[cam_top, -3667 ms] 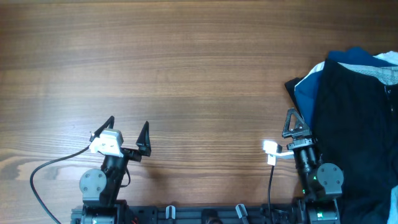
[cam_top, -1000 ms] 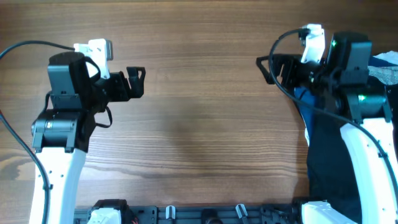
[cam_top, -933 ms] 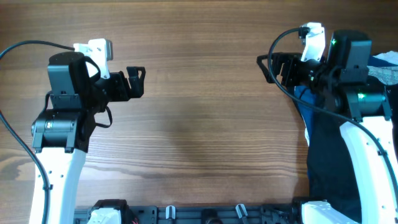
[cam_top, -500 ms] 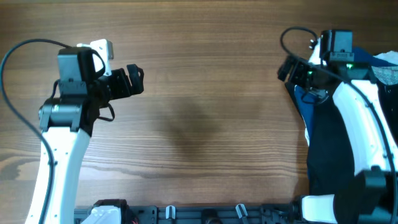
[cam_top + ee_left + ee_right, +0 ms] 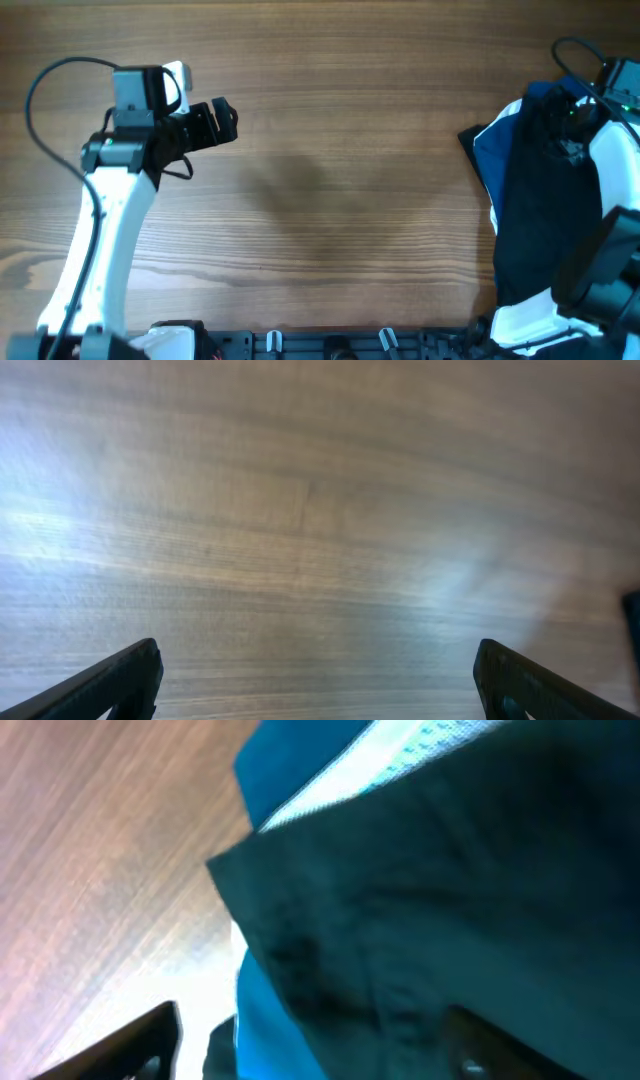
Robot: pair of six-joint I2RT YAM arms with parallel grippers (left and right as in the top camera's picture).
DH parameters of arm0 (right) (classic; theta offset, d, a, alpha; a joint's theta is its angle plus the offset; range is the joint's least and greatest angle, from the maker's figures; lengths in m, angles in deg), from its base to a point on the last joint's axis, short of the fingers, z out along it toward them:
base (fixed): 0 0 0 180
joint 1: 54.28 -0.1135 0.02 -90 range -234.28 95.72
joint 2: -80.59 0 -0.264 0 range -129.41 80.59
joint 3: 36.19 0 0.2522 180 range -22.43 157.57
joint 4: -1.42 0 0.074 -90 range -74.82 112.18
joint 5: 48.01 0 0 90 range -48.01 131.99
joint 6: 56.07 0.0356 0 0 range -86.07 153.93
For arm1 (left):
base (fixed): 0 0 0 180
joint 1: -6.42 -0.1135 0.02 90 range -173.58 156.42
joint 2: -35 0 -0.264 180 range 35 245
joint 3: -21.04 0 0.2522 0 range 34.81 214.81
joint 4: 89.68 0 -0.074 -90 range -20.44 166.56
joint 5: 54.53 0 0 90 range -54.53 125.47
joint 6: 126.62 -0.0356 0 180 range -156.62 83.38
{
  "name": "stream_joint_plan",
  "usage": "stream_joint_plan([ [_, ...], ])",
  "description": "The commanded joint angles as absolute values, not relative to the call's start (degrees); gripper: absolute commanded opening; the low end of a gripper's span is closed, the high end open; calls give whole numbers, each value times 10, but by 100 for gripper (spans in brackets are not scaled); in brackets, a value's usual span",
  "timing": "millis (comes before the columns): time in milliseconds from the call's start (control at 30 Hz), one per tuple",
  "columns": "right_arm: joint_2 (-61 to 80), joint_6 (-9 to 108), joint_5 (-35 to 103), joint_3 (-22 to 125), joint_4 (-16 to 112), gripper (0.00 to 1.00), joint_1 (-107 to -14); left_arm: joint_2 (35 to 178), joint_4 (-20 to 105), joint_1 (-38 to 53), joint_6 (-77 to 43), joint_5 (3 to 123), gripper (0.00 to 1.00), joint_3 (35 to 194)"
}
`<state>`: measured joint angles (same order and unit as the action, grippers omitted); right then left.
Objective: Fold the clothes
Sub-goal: 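Grasp the black shorts on top of the pile with the right gripper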
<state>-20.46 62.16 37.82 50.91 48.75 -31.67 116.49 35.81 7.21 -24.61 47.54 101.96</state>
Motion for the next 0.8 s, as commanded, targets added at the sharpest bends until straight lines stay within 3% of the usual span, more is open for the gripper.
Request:
stream_joint_plan([
  [0, -233, 611, 422, 520, 479, 80, -354, 1193, 359, 70, -235, 487, 100, 1027],
  [233, -277, 612, 584, 520, 485, 75, -426, 1199, 353, 70, -235, 487, 100, 1027],
  [367, -282, 617, 590, 520, 493, 64, -427, 1199, 351, 70, -235, 491, 100, 1027],
  [767, -315, 609, 615, 519, 516, 63, -427, 1199, 339, 70, -235, 511, 100, 1027],
])
